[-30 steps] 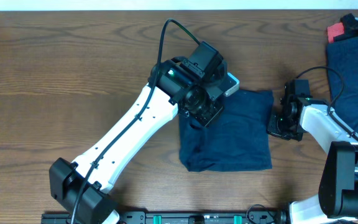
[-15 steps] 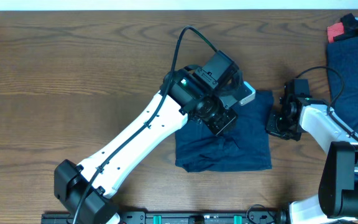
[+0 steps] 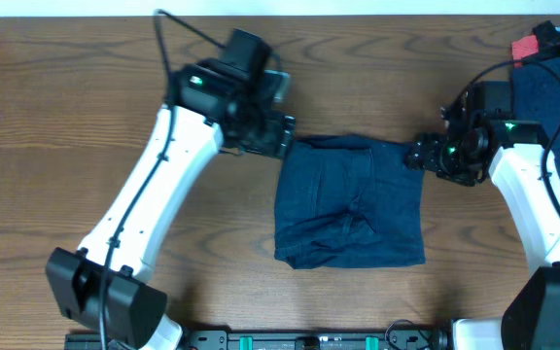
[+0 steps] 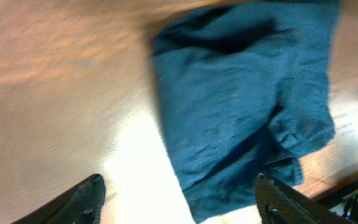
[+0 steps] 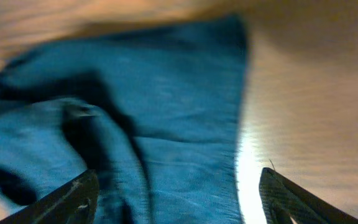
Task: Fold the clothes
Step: 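Lift the left gripper away and move the right gripper over the jeans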
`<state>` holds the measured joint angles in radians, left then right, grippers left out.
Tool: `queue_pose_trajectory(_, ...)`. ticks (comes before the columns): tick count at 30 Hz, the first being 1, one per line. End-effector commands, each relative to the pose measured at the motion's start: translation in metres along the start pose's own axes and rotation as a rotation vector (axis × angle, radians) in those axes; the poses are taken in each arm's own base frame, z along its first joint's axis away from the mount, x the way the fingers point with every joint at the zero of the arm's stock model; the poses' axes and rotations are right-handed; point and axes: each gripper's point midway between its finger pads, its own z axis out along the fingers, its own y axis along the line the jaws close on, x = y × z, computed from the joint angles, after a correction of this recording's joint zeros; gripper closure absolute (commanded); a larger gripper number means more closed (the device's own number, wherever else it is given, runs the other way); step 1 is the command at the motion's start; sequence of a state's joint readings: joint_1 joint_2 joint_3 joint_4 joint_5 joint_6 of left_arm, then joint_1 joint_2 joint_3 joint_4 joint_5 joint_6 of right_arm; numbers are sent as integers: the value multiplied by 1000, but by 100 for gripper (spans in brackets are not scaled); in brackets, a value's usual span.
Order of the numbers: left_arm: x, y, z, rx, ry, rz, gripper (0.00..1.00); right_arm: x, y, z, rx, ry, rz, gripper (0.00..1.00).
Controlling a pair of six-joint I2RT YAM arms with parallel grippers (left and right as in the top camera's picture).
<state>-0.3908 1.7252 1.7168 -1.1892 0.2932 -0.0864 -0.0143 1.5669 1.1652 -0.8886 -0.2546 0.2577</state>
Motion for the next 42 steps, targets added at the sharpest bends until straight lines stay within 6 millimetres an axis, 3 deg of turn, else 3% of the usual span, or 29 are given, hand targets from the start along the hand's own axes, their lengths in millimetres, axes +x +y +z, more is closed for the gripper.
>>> queue_pose_trajectory(1,4,25,-14,-30,-4,-91,19,13,23,10,-83,54,-58,14)
queue_pose_trajectory(6,13,50,-20,-52,26,-171,19,35,27,43,-74,132,-39,13)
queue_pose_trajectory(12,14,57,-22,-56,31,-191,19,54,50,72,-160,181,-93,13)
queue_pose_trajectory(24,15,57,-22,-56,34,-191,19,60,74,81,-186,176,-168,14)
queue_pose_trajectory(33,16,57,-22,-57,40,-190,19,72,69,98,-141,224,-168,16)
queue_pose_trajectory(38,17,57,-22,-57,41,-190,19,73,68,100,-138,231,-166,28)
queue_pose_trajectory(39,17,57,-22,-57,40,-189,19,73,68,100,-138,231,-165,39)
queue_pose_trajectory(42,17,57,-22,-57,41,-189,19,73,68,100,-137,232,-158,59)
